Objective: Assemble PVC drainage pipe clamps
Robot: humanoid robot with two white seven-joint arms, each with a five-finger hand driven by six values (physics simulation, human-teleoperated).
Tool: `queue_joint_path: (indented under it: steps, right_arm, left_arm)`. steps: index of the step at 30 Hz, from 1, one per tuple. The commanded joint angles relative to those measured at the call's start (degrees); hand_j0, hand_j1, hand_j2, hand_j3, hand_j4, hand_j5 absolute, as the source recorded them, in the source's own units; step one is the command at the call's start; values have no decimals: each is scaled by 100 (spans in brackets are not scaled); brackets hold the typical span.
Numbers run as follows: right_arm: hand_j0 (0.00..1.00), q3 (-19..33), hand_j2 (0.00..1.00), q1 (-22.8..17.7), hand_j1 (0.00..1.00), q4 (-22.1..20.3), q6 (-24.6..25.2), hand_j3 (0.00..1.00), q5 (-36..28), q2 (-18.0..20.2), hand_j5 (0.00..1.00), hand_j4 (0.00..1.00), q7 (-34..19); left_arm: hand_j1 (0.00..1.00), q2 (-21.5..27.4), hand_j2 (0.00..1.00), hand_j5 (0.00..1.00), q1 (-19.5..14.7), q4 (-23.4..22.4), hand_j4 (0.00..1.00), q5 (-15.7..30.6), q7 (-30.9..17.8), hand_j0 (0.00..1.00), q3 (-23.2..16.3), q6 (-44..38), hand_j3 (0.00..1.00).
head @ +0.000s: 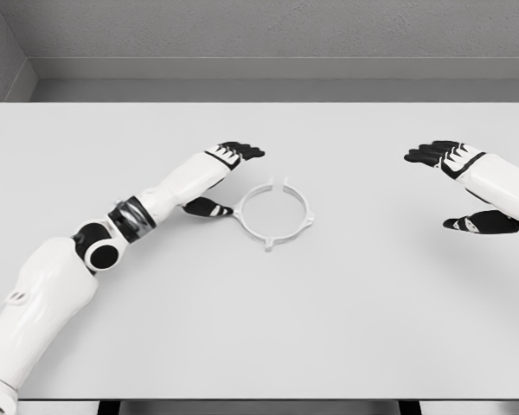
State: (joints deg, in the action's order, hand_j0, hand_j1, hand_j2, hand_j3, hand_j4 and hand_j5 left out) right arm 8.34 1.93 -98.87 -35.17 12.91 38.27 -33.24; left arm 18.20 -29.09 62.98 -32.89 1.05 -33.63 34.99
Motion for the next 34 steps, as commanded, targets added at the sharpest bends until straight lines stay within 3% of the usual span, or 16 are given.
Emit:
queue_joint_path:
  steps: [1,18,25,28,34]
  right_arm:
    - [100,1,100,0,100,-1,17,100,-43,5,100,100,2]
    - [100,1,100,0,100,-1,17,100,-43,5,100,100,2]
    - [100,0,100,0,100,-1,17,100,-43,5,100,100,11]
    - [100,-8,100,0,100,-1,17,100,-43,5,100,100,2]
    - [100,1,100,0,100,8,17,100,-43,5,100,100,11]
  left_arm:
    - [100,-53,100,100,0,3,100,37,0,100,5,1,100]
    - [100,-88,100,100,-62,-58,100,55,9,100,49,1,100]
    - [100,1352,100,100,-343,-23,100,160,9,100,357,1,100]
    - [100,2135,100,100,-299,-49,100,169,9,100,805,1,100]
    - [100,2364,100,100,-114,-172,100,169,9,100,1051,1,100]
